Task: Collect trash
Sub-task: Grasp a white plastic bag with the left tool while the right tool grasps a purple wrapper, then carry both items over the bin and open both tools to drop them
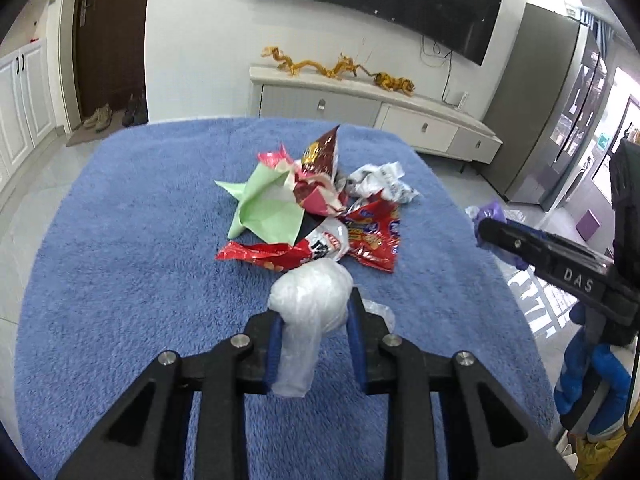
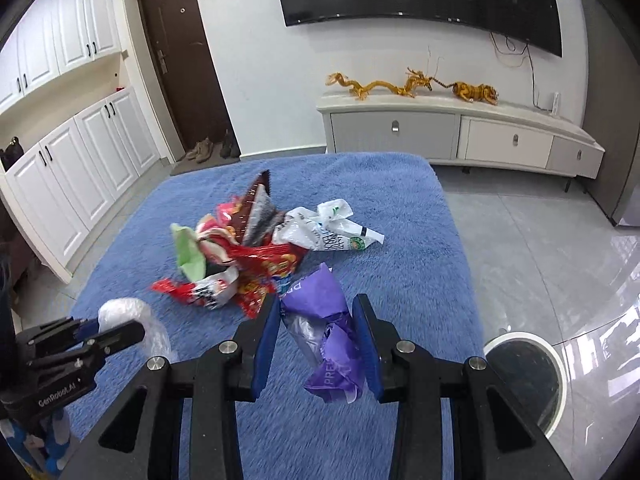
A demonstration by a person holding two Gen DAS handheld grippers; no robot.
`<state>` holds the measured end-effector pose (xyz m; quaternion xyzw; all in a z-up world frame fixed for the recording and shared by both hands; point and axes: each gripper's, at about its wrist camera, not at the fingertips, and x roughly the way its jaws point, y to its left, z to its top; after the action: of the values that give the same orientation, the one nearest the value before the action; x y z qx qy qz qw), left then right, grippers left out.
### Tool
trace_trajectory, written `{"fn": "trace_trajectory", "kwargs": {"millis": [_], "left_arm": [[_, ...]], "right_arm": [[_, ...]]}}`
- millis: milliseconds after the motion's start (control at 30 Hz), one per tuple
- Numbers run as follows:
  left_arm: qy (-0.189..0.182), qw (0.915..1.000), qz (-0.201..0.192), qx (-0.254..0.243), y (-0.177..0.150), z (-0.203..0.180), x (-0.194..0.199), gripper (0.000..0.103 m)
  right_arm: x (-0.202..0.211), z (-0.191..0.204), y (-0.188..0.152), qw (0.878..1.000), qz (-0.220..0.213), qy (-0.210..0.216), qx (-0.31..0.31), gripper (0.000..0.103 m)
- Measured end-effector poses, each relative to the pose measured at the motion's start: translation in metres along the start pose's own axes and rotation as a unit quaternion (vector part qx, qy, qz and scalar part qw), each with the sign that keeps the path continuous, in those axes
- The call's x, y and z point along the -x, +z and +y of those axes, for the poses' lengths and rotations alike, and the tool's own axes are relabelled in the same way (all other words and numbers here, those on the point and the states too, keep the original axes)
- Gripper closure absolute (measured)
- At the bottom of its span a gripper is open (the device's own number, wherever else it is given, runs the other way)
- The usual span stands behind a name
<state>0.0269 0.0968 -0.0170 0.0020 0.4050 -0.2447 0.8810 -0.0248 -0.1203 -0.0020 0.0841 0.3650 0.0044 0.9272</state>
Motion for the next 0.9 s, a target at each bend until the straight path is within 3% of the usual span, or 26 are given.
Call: {"fn": "trace_trajectory", "kwargs": {"millis": [233, 567, 900], "left_arm": [[0.006, 0.9994, -0.031, -0.011, -0.003, -0.008, 0.033, 0.076], [0.050, 0.9937, -0.092, -0.041, 0.000, -0.027, 0.077, 0.076], [0.060, 0.9885, -0.114, -0.078, 0.014, -0.061, 0.077, 0.077]], "right_arm": [[0.037, 0.020, -0.008, 1.000, -0.023, -0.007, 0.012, 0.068], [0.076, 0.031, -0.009, 0.998, -0.063, -0.021, 0.022, 0.068], [0.093, -0.004, -0.011, 0.995, -0.089, -0.046, -0.008, 0.068]]}}
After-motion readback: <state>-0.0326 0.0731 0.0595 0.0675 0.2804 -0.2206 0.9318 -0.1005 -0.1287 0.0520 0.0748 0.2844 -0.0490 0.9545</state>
